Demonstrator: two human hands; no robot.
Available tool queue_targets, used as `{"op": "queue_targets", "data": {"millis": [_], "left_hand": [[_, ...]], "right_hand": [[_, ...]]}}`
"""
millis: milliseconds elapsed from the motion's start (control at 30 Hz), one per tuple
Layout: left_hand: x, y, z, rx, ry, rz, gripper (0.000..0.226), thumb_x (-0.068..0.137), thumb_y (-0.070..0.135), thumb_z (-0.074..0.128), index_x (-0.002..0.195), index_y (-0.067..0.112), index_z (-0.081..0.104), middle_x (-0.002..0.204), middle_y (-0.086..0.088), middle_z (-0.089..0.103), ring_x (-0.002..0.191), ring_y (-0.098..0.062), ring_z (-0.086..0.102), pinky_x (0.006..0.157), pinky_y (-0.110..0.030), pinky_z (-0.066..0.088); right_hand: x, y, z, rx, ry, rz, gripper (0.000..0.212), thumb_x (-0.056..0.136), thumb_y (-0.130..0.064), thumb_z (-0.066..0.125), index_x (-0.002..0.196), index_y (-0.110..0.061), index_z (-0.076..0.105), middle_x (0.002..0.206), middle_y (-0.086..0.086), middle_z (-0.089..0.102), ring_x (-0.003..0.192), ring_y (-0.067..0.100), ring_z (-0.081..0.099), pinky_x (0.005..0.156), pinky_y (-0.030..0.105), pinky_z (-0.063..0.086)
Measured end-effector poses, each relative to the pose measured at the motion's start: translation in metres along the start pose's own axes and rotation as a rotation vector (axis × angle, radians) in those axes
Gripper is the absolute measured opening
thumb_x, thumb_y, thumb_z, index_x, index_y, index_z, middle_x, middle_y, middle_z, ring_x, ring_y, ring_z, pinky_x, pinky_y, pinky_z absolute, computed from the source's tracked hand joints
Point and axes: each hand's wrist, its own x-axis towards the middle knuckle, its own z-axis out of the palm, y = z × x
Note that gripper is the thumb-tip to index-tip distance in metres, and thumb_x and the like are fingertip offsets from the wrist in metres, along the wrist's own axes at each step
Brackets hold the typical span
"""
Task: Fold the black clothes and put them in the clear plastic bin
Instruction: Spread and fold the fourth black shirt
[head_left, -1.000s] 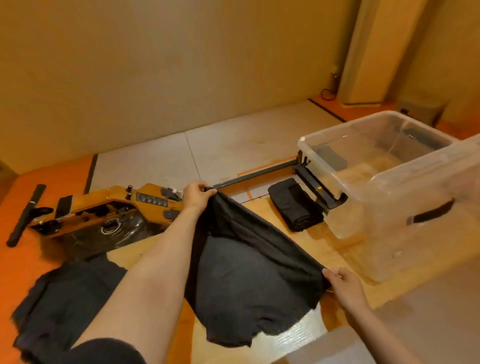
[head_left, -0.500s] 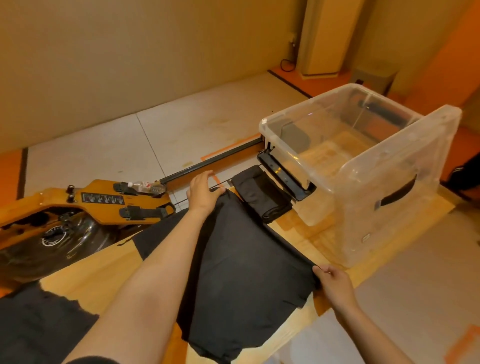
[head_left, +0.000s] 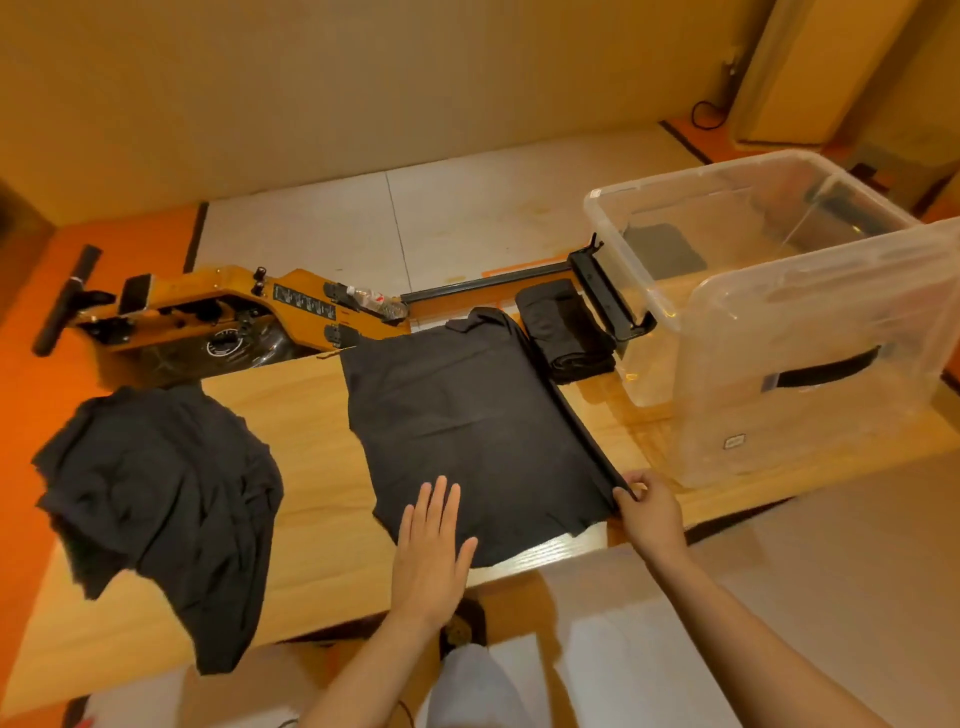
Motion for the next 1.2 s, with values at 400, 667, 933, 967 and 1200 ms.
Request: {"op": "queue_targets", "data": {"millis": [400, 667, 933, 967, 1200], "left_hand": [[-0.066, -0.076, -0.025, 0.083, -0.086, 0.007, 0.089, 0.084, 0.077, 0.016, 0.155, 0.025, 0.004, 0.160, 0.011, -0.004, 0.149, -0.008, -0.008, 0.121, -0.029, -0.004], [-0.082, -0.087, -0.013, 0.172, -0.087, 0.002, 0.093, 0.067, 0.034, 0.087, 0.145, 0.017, 0.041, 0.153, -0.001, 0.037, 0.141, -0.018, 0.036, 0.116, -0.036, 0.027], [-0.080, -0.092, -0.021, 0.141, 0.037, 0.055, 0.052, 0.070, 0.018, 0.086, 0.119, 0.021, 0.068, 0.132, -0.002, 0.062, 0.122, -0.020, 0.058, 0.101, -0.039, 0.043], [-0.081, -0.092, -0.022, 0.113, 0.050, 0.050, 0.049, 0.071, 0.013, 0.085, 0.117, 0.021, 0.069, 0.132, -0.002, 0.062, 0.122, -0.020, 0.058, 0.102, -0.038, 0.041], [-0.084, -0.096, -0.040, -0.107, 0.050, -0.044, 0.035, 0.095, 0.019, 0.059, 0.130, 0.023, 0.059, 0.141, 0.004, 0.053, 0.132, -0.014, 0.047, 0.110, -0.025, 0.030]], "right_hand": [[-0.067, 0.022, 0.027, -0.479, -0.088, -0.451, 0.044, 0.091, -0.024, 0.063, 0.132, -0.016, 0.048, 0.118, 0.004, 0.060, 0.110, 0.019, 0.054, 0.089, 0.029, 0.049], [-0.060, 0.046, 0.055, -1.112, -0.367, -0.994, 0.137, 0.036, -0.040, 0.096, 0.151, -0.018, 0.026, 0.146, 0.006, 0.048, 0.138, 0.029, 0.038, 0.115, 0.040, 0.006], [-0.056, 0.044, 0.058, -1.033, -0.276, -1.014, 0.094, 0.049, 0.005, 0.085, 0.134, -0.020, 0.057, 0.139, 0.004, 0.056, 0.130, 0.026, 0.050, 0.114, 0.037, 0.007], [-0.055, 0.045, 0.056, -1.021, -0.278, -1.026, 0.091, 0.048, 0.004, 0.086, 0.132, -0.020, 0.059, 0.137, 0.003, 0.057, 0.129, 0.025, 0.052, 0.114, 0.037, 0.009], [-0.047, 0.030, 0.035, -0.774, -0.256, -0.924, 0.053, 0.072, 0.013, 0.071, 0.117, -0.015, 0.067, 0.119, 0.005, 0.068, 0.113, 0.026, 0.063, 0.103, 0.036, 0.043]]}}
